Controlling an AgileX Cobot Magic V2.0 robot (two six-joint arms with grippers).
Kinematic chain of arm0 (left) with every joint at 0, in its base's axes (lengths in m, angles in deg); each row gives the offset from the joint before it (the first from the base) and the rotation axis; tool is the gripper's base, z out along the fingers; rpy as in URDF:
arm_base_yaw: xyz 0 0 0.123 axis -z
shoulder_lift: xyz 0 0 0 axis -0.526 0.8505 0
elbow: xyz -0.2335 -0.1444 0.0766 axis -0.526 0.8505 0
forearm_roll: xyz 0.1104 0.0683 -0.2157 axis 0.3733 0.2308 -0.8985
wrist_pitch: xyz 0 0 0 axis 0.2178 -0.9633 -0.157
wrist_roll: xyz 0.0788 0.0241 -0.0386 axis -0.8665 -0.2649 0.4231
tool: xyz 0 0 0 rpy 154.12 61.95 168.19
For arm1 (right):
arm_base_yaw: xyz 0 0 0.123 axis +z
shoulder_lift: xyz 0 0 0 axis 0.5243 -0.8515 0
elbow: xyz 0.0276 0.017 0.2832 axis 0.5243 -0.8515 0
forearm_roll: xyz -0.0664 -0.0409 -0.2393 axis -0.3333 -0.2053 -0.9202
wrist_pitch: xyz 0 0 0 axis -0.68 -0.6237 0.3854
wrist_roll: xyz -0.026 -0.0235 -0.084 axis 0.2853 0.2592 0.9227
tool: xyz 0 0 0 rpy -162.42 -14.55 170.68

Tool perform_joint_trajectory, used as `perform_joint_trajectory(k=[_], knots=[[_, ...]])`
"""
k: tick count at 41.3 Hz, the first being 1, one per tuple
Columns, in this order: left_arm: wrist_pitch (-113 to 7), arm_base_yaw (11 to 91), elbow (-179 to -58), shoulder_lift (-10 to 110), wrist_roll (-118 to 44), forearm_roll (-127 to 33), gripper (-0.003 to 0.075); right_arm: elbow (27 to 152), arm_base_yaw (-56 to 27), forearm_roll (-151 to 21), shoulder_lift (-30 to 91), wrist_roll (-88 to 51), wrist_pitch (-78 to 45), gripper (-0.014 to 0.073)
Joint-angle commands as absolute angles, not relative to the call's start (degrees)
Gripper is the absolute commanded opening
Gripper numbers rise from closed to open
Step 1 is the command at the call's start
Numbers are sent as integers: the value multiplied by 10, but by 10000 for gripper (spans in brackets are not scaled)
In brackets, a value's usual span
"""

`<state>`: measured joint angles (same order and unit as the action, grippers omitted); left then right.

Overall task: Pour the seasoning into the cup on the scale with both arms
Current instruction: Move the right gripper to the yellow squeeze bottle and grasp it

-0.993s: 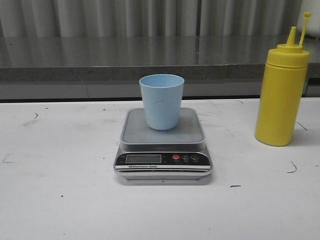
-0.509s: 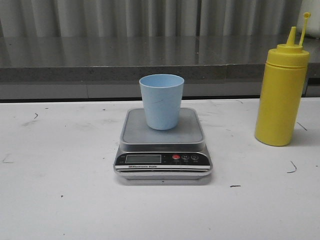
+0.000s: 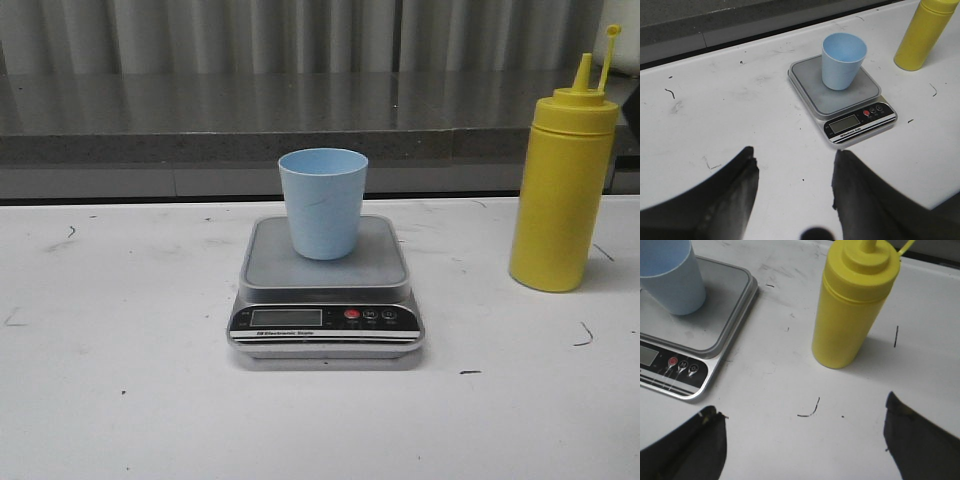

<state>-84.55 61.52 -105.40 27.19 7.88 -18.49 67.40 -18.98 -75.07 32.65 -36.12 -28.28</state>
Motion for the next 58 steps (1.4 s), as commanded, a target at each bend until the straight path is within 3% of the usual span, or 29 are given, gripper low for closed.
perform_joint_trajectory(k=[1,16,25,39,58], knots=[[-807,615,-1069,272,86,-188,347,667,-190,-744,293,-355,-161,653],[-807,615,-1069,272,86,-188,347,498,-190,-730,156,-357,313,653],[-807,615,-1069,272,86,-188,347,495,-190,-730,36,-357,487,653],[-807,615,-1069,272,86,-188,347,499,-190,-715,-86,-362,646,653],[-807,615,-1069,272,86,-188,347,596,-190,-684,-166,-389,649,653]])
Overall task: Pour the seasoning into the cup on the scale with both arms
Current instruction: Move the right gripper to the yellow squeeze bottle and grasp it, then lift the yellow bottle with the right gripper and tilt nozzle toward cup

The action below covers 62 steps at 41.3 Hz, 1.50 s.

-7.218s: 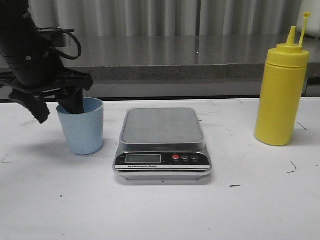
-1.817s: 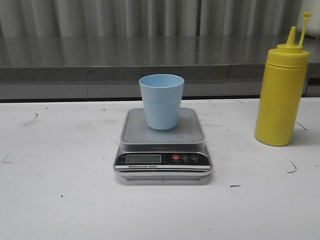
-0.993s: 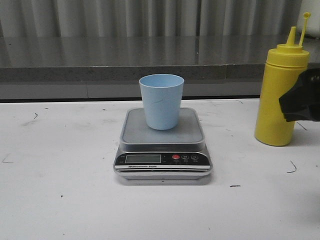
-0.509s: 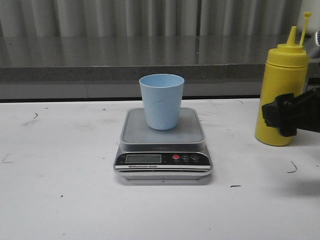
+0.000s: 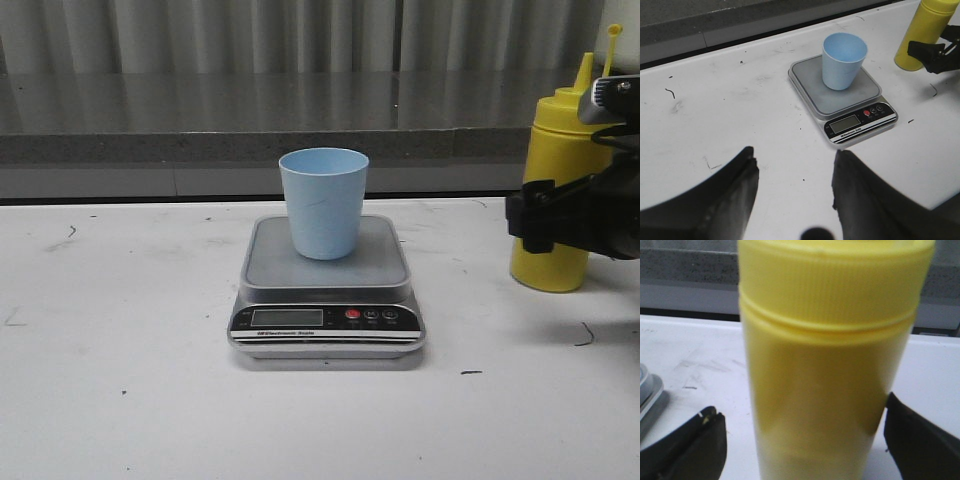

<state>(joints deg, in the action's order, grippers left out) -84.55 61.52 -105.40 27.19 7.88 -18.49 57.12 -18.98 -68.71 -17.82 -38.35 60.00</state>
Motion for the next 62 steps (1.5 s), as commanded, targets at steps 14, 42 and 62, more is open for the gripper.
perform_joint_trajectory(k=[14,42,62], knots=[[-807,615,-1069,272,86,-188,347,678,-190,-647,-215,-389,621,653],[-807,615,-1069,272,86,-188,347,685,-190,-655,-151,-357,544,268],[-807,615,-1069,272,86,-188,347,778,-190,-769,87,-173,52,268]])
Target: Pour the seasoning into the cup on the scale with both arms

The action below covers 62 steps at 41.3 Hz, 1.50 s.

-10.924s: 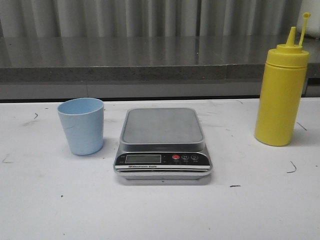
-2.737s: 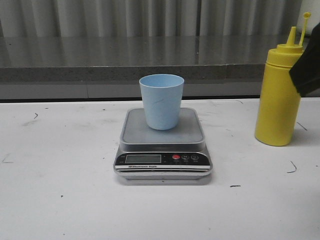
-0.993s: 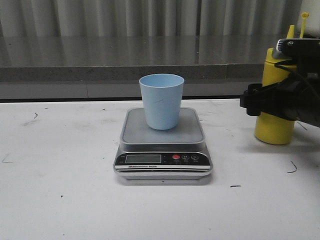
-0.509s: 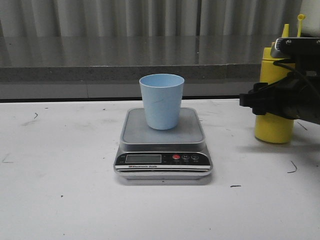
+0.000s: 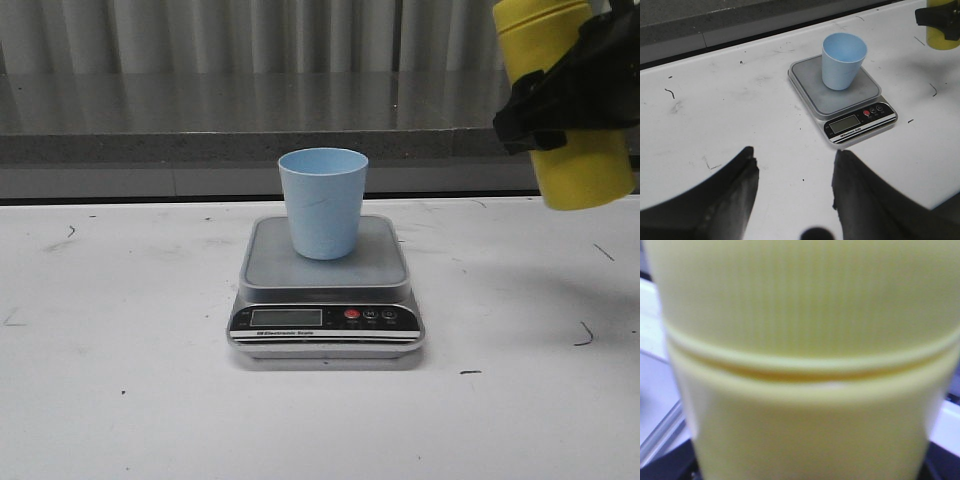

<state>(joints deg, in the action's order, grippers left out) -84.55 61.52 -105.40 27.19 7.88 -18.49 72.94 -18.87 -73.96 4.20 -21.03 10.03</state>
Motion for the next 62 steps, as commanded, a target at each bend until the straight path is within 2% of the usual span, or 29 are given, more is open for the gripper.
perform_joint_trajectory(k=[1,11,28,36,50,62], knots=[[-807,615,-1069,272,86,-188,347,790,-189,-775,91,-167,26,268],[-807,615,-1069,272,86,-188,347,929,-168,-886,82,-151,-235,268],[-807,615,-1069,272,86,-188,347,1048,-51,-1190,-14,-185,-404,268],[-807,615,-1069,272,86,-188,347,1057,-16,-1356,-50,-184,-418,268],[-807,615,-1069,272,86,-188,347,1056,-6,-1642,-82,-183,-410,268],[-807,615,-1069,272,86,-188,347,1056,-6,-1726,-85,-183,-354,268]])
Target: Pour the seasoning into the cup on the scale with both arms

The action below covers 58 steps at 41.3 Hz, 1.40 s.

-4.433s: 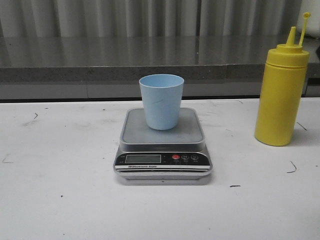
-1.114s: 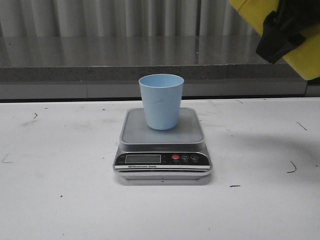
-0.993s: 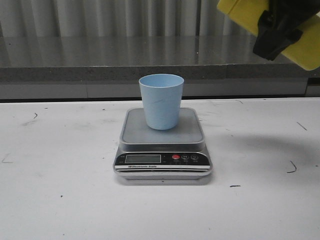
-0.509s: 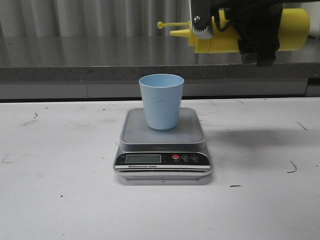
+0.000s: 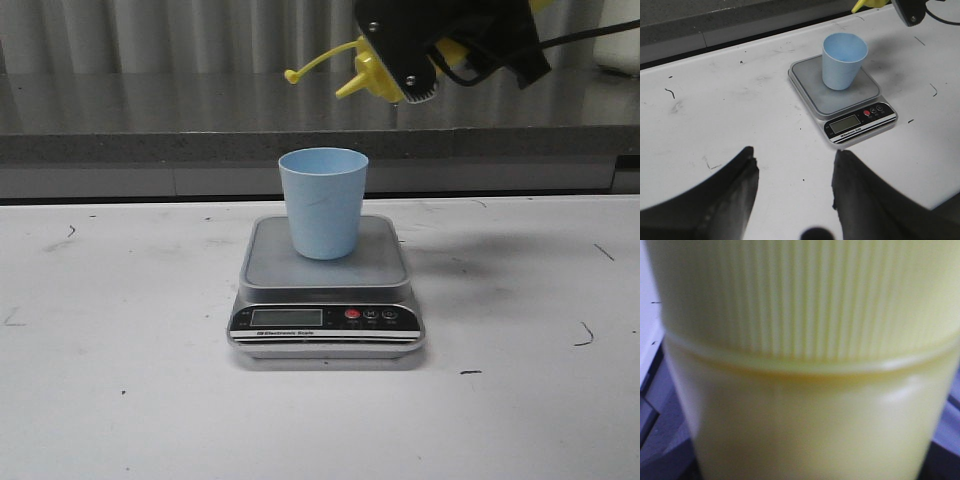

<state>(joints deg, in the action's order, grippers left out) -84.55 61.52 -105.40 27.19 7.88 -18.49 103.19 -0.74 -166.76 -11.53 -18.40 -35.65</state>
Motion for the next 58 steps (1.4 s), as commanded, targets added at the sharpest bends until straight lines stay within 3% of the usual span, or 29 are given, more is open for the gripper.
perform_joint_trajectory(k=[1,31,49,58], knots=[[-807,615,-1069,272,86,-188,347,1056,-6,-1726,-85,-183,-351,268],[-807,615,-1069,272,86,-188,347,1056,-6,-1710,-85,-196,-351,268],[-807,615,-1069,272,86,-188,347,1056,-6,-1599,-42,-598,-370,268],[-807,615,-1069,272,86,-188,347,1051,-10,-1501,21,-706,-435,268]])
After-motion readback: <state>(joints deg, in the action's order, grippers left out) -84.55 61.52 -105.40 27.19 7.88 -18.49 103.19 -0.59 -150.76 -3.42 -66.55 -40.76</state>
